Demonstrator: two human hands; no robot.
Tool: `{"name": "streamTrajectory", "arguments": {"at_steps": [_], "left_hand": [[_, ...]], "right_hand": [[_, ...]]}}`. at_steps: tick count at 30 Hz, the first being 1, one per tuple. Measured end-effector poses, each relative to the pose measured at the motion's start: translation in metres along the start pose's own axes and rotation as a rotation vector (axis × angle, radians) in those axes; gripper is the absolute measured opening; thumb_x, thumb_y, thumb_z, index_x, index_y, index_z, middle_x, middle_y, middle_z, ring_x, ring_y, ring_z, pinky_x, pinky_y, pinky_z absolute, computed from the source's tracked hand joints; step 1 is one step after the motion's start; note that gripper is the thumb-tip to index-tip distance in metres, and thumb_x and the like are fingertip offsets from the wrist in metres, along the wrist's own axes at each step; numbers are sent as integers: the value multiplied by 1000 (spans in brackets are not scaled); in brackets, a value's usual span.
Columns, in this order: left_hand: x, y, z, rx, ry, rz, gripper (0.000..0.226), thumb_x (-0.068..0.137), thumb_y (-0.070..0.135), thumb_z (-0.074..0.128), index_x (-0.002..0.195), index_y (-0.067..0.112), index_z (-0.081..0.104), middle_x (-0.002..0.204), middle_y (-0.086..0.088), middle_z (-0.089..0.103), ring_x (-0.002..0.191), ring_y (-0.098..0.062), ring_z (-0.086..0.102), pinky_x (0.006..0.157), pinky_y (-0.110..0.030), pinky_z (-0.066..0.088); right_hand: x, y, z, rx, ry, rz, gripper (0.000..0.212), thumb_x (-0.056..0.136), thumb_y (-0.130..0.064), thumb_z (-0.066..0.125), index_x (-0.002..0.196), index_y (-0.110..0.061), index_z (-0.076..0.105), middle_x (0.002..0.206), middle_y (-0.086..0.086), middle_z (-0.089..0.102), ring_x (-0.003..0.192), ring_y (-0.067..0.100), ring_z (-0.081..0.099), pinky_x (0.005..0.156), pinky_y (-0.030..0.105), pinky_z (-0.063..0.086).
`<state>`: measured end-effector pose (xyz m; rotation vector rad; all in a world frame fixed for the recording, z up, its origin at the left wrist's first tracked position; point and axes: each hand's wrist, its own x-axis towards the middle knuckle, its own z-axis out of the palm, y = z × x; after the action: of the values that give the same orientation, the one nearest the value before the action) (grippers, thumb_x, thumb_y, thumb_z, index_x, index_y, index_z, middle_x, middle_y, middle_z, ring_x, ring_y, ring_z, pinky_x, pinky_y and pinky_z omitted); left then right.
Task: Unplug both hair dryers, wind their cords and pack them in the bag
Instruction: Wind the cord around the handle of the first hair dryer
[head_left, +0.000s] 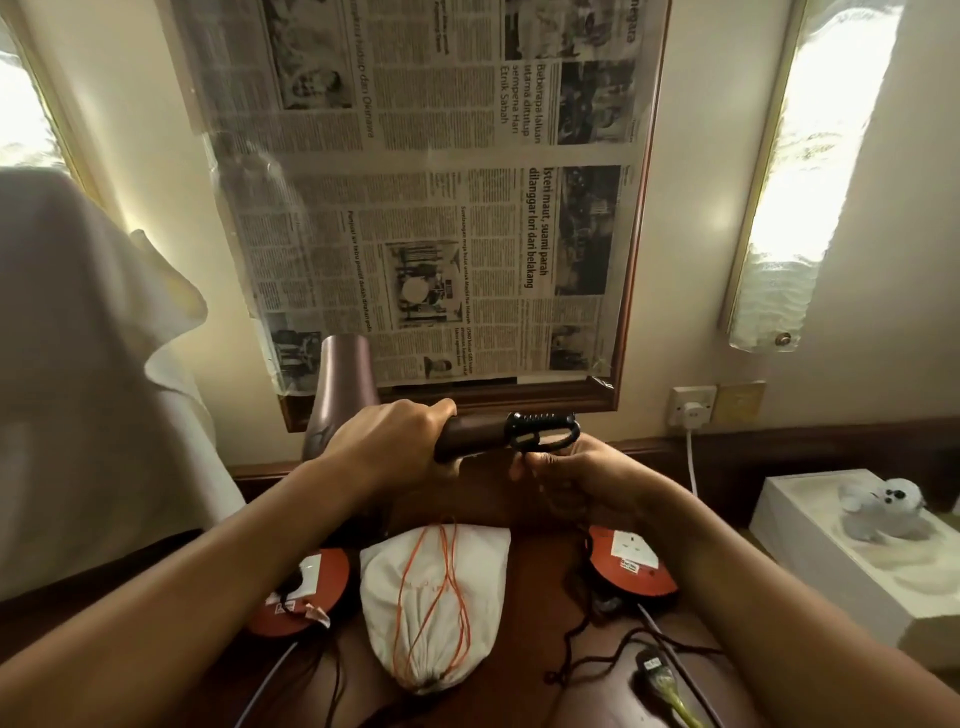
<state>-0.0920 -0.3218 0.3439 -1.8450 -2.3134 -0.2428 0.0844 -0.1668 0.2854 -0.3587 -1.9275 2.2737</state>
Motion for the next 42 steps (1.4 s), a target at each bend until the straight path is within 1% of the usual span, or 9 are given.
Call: {"name": "streamTrajectory", "arguments": {"at_steps": [3, 5, 10, 18, 22, 25, 31, 37, 42], "left_hand": [[-1, -5, -1, 103, 2, 26, 35, 89, 44, 55, 118, 28, 47, 104, 2, 66, 91, -21, 64, 74, -34, 50], [-2, -6, -2, 135, -11, 52, 35, 90, 43, 54, 120, 27, 47, 106, 3, 65, 94, -20, 63, 77, -34, 50], [-1, -8, -2, 157, -42, 86, 34, 91, 41, 53, 121, 28, 46, 108, 4, 64, 94, -19, 63, 77, -33, 49], [5, -8, 4, 177, -48, 33, 46, 88, 42, 58, 129, 28, 45, 106, 1, 64, 93, -21, 64, 77, -38, 54], [7, -3, 8, 174, -53, -13, 51, 87, 40, 59, 134, 26, 44, 108, -1, 64, 94, -22, 63, 78, -37, 53], [9, 1, 11, 139, -46, -65, 43, 87, 37, 60, 126, 24, 48, 101, -1, 63, 89, -22, 63, 74, -35, 52], [13, 1, 14, 104, -33, -141, 41, 84, 39, 62, 120, 24, 50, 96, 1, 62, 88, -22, 63, 78, -39, 54], [17, -2, 13, 76, -34, -173, 40, 83, 40, 64, 119, 25, 51, 96, 2, 62, 89, -21, 62, 79, -39, 54], [18, -3, 9, 31, -12, -179, 36, 83, 39, 64, 114, 26, 51, 92, 3, 61, 85, -19, 61, 77, -39, 54]], "right_hand": [[-2, -18, -2, -297, 146, -6, 15, 87, -7, 61, 99, -2, 70, 60, 9, 48, 42, 10, 36, 38, 19, 27], [-1, -29, -2, -500, 195, -47, 16, 89, -6, 61, 92, -12, 75, 58, 4, 59, 44, 14, 42, 40, 22, 32], [2, -52, -3, -794, 274, -154, 13, 84, -8, 69, 94, -11, 77, 83, -3, 72, 75, 5, 65, 69, 16, 50], [-4, -67, -2, -953, 387, -295, 8, 83, -13, 71, 86, -17, 77, 79, -8, 73, 75, 1, 66, 69, 9, 48], [-4, -63, -1, -1075, 499, -363, 7, 84, -16, 70, 85, -17, 77, 78, -3, 73, 73, 9, 68, 69, 21, 55], [-8, -57, 4, -1101, 581, -423, 10, 87, -15, 67, 84, -18, 76, 73, -1, 71, 67, 14, 67, 63, 27, 57], [-17, -37, 16, -1115, 682, -548, 17, 92, -16, 60, 103, -14, 72, 83, -2, 70, 74, 9, 64, 70, 25, 55], [-20, -5, 22, -873, 684, -477, 32, 99, -9, 43, 128, -14, 56, 69, -3, 59, 50, 10, 51, 46, 22, 43], [-19, 15, 26, -574, 631, -366, 16, 100, -16, 43, 107, -21, 56, 65, -2, 50, 54, 10, 43, 48, 23, 38]]}}
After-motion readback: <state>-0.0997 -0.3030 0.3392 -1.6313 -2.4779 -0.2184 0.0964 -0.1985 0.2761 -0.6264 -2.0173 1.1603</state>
